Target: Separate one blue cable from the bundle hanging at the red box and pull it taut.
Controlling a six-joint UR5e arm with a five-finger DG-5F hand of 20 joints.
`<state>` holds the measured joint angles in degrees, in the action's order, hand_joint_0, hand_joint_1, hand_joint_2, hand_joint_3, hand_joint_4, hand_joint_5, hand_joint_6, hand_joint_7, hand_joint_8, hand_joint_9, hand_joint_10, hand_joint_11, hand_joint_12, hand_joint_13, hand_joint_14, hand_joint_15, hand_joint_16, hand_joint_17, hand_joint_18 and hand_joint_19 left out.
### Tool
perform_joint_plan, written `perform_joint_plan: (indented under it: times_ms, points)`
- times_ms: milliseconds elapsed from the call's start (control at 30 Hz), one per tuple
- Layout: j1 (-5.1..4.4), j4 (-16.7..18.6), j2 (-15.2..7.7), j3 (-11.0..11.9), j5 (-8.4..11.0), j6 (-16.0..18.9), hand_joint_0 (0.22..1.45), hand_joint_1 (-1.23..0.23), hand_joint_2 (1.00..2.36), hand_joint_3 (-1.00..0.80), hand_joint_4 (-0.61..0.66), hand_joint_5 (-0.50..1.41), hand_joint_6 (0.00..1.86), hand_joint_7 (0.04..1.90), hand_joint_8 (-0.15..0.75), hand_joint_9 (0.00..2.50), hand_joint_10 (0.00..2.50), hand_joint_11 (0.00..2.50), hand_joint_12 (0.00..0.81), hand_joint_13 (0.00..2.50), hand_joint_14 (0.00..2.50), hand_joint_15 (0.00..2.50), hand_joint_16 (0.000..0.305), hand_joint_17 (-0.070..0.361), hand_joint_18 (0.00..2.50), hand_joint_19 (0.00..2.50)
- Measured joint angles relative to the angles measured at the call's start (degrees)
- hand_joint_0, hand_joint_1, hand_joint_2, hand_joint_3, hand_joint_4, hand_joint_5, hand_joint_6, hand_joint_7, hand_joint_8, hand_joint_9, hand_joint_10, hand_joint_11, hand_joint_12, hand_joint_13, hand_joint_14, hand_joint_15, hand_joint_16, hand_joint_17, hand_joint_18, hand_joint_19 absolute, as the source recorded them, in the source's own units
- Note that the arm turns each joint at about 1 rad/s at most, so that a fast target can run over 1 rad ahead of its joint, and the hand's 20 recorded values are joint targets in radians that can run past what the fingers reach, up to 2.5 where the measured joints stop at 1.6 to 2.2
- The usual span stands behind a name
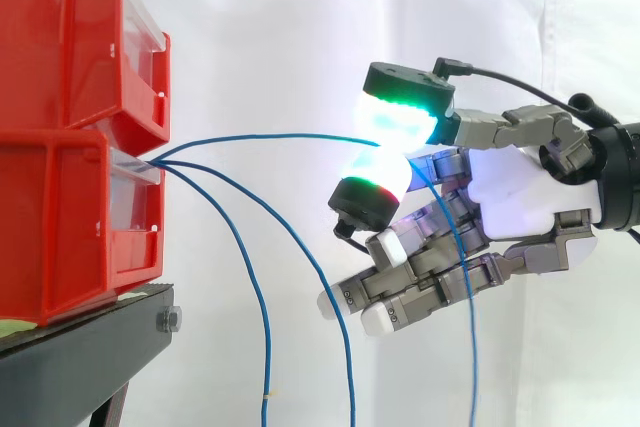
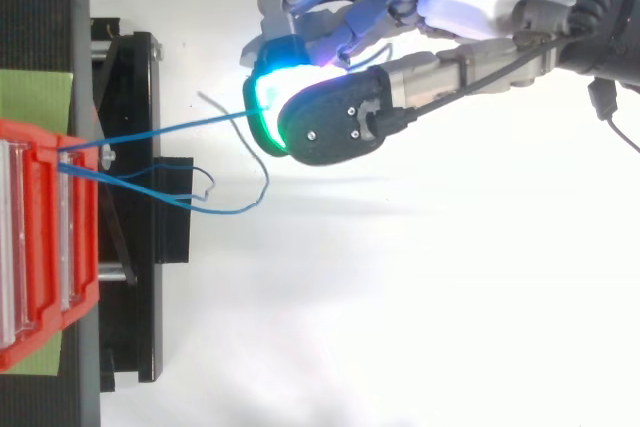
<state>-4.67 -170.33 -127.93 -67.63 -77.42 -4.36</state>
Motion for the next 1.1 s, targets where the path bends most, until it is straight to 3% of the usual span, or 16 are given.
perform_joint_plan:
  times_ms: [67,133,267,367,600,800,1100]
  points:
    - [0.00,0.0,-0.1,0.0,0.04,0.0,0.51,-0.60,1.00,-0.50,0.17,-0.20,0.87,1.21,0.298,0.88,0.02,0.88,0.335,0.37,0.01,0.24,0.043,0.096,0.30,0.28]
    - [0.04,0.0,-0.2,0.0,0.07,-0.1,0.53,-0.37,1.00,-0.50,0.17,-0.19,0.85,1.15,0.297,0.89,0.02,0.88,0.328,0.37,0.01,0.23,0.042,0.094,0.30,0.29]
    - [0.03,0.1,-0.2,0.0,0.08,-0.2,0.57,-0.29,1.00,-0.50,0.15,-0.18,0.82,1.19,0.297,0.92,0.02,0.85,0.312,0.38,0.01,0.22,0.038,0.087,0.29,0.30]
    - [0.02,0.1,-0.2,0.0,0.08,-0.3,0.61,-0.36,1.00,-0.50,0.15,-0.18,0.82,1.19,0.295,0.92,0.03,0.86,0.306,0.37,0.01,0.21,0.037,0.084,0.29,0.29]
    - [0.09,0.0,-0.2,0.0,0.10,-0.4,0.56,-0.67,1.02,-0.23,0.16,-0.20,0.84,1.27,0.289,0.89,0.03,0.89,0.317,0.36,0.01,0.24,0.038,0.086,0.27,0.27]
    - [0.17,0.1,-0.2,0.0,0.37,-0.4,0.58,-0.72,1.02,-0.22,0.16,-0.21,0.86,1.30,0.283,0.87,0.03,0.89,0.319,0.36,0.01,0.24,0.039,0.087,0.27,0.27]
    - [0.17,0.1,-0.2,0.0,0.43,-0.4,0.65,-0.78,1.01,-0.33,0.12,-0.22,0.87,1.33,0.278,0.86,0.03,0.89,0.320,0.37,0.01,0.23,0.040,0.089,0.30,0.26]
